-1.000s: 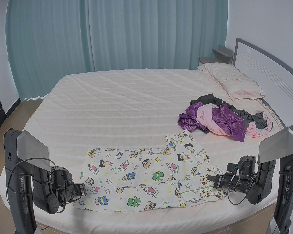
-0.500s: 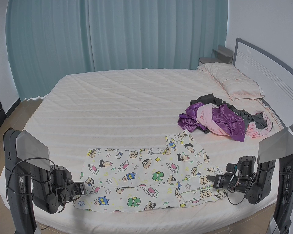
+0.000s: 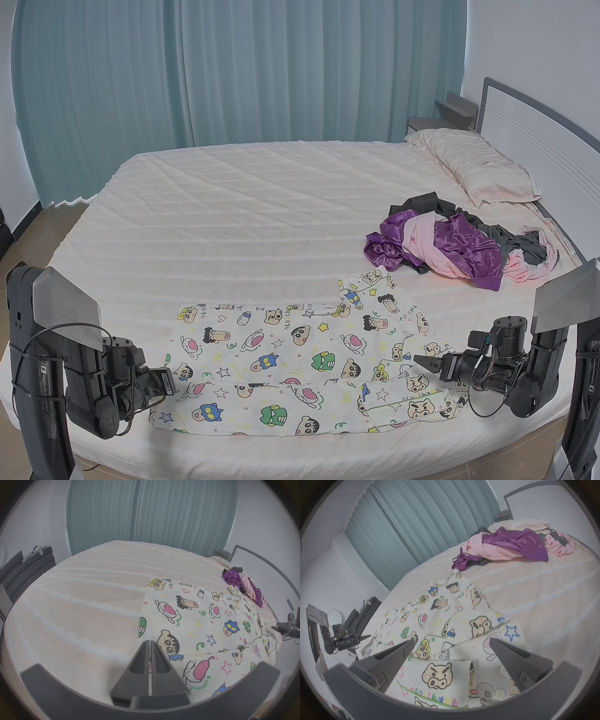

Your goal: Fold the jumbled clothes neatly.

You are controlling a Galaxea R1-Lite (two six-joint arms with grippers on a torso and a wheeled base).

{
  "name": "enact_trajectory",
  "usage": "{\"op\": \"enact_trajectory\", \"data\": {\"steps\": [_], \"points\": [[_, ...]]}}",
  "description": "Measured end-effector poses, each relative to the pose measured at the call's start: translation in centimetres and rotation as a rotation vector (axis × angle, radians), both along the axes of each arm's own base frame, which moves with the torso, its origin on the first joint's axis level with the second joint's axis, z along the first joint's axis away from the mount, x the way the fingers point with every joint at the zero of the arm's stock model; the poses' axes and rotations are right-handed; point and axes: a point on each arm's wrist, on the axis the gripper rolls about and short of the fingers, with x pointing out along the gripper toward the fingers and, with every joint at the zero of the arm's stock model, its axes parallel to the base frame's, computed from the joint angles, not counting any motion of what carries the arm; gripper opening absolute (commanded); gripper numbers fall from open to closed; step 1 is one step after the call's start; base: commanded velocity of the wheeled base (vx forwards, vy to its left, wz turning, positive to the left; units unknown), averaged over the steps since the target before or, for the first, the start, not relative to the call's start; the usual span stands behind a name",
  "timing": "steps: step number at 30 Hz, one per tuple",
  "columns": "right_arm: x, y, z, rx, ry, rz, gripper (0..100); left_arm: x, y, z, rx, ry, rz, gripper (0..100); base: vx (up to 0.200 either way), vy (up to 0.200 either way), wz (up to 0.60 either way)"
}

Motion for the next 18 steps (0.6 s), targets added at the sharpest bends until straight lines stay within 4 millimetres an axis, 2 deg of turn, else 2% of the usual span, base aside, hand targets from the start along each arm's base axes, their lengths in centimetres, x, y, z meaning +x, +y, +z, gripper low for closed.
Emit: {"op": "enact_trajectory", "data": {"steps": [6, 18], "points": [[-0.7, 0.3, 1.5, 0.002, -0.033, -0.005, 100, -0.8, 0.1, 0.5, 0.002, 0.008, 0.006, 0, 0.000, 0.000, 0.00], [-4.1, 0.5, 4.0, 0.020, -0.035, -0.007, 100, -2.5, 0.2, 3.2, -0.024, -0.038, 0.041, 0, 0.000, 0.000, 0.00]]}}
